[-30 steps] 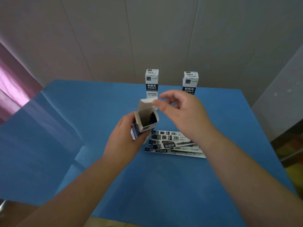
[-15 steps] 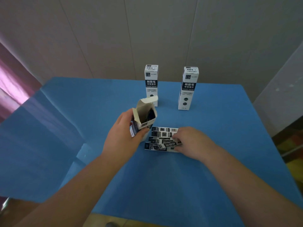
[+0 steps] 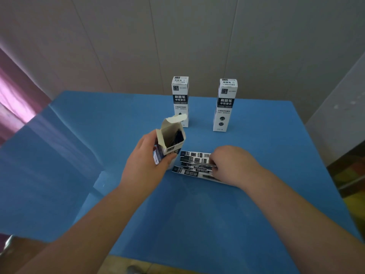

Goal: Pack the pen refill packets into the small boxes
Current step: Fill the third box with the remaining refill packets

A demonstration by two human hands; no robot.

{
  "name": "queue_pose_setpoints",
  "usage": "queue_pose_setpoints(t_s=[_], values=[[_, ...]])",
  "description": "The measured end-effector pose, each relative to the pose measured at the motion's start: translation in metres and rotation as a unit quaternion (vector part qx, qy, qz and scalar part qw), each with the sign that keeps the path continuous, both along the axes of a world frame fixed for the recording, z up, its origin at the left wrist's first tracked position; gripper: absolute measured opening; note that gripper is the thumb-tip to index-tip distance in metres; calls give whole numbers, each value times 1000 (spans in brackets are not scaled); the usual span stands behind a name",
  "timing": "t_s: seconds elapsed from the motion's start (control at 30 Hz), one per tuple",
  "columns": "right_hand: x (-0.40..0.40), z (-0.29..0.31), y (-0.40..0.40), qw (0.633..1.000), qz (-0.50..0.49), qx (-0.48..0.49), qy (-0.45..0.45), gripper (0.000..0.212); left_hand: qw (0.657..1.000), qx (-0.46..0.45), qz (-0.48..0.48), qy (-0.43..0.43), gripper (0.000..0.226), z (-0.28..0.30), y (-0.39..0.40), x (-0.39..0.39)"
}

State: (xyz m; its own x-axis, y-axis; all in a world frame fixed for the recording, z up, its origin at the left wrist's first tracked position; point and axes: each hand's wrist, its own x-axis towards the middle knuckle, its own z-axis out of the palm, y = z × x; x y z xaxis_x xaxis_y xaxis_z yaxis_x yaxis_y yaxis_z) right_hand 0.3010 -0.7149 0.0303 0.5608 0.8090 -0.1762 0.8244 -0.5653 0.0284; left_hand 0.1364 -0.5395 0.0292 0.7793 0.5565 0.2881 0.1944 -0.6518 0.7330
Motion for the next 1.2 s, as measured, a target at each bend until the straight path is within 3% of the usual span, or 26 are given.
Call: queue_pose_setpoints(t_s=[0.23,0.53,0.73,0.83,0.93,1.07,1.13,1.2], values=[[0,2,-3,1000,12,-13,8,10,1000,3,9,-6,54,0,-3,-2],[10,15,-7,999,-6,38,-19,14,1000,-2,16,-1,50,-2,-4,0],[11,33,-10,999,-16,27,33,26,1000,-7,20,-7,54,0,-5,1],[13,48,-14,990,-54,91,95,22,1000,-2,20,-5,53,0,-5,2],[11,65,-22,936,-100,262,212,12,1000,4,22,-5,53,1,-6,1],[-4,85,-20,795,-90,501,330,5,1000,3,24,-9,48,1,-7,1],[-12,91,-14,737,-79,561,369,6,1000,6,24,-6,47,1,-7,2],[-17,95,-7,708,-73,584,390,8,1000,13,20,-6,48,1,-8,2]])
